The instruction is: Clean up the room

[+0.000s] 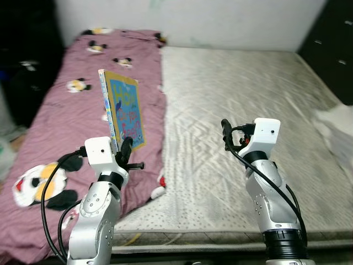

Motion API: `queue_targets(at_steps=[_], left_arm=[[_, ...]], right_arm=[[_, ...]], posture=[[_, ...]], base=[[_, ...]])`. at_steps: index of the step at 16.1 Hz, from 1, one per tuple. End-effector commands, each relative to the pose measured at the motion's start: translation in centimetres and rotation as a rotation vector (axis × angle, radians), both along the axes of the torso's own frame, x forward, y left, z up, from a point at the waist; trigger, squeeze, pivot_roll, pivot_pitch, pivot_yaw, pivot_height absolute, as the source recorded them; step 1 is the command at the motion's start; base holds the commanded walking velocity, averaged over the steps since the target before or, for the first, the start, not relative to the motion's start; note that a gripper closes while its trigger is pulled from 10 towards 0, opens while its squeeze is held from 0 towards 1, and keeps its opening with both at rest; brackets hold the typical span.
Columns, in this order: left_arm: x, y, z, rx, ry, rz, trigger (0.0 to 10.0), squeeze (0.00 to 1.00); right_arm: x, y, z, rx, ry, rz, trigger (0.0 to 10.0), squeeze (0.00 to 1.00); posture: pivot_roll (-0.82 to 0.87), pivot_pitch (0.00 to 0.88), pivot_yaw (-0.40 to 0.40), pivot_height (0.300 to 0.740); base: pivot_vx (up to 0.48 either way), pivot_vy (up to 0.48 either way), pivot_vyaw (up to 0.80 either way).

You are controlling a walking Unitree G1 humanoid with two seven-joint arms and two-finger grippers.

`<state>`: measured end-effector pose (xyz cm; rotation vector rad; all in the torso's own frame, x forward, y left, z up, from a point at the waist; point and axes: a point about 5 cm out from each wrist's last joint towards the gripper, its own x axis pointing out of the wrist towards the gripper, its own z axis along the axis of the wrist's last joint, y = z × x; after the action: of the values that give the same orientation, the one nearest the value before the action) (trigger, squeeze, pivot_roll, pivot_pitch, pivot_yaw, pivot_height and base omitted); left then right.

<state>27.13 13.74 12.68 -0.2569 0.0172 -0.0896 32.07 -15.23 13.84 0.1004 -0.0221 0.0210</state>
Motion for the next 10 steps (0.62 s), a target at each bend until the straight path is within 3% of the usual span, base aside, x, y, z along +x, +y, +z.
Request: queue_targets(at_steps=[1, 6, 10], left_arm=[[0.15, -0.51, 0.67, -0.020, -0.038, -0.021, 10.0, 0.00], [0.11, -0.63, 0.74, -0.008, -0.049, -0.038, 10.0, 0.00], [0.08, -0.65, 0.74, -0.012, -0.049, -0.037, 10.0, 0.00]], right_arm=[[0.10, -0.35, 0.05, -0.007, -0.003, -0.014, 10.0, 0.00], [0.11, -0.35, 0.05, -0.011, -0.005, -0.013, 10.0, 0.00], [0.16, -0.33, 0.04, -0.014, -0.006, -0.012, 10.0, 0.00]], posture=[[-0.05, 0.061, -0.038, 0.740], [-0.05, 0.054, -0.038, 0.740], [-0.05, 0.054, -0.039, 0.740]], base=[[0.000, 0.000, -0.80], [0.000, 0.000, -0.73], [0.000, -0.286, 0.00]])
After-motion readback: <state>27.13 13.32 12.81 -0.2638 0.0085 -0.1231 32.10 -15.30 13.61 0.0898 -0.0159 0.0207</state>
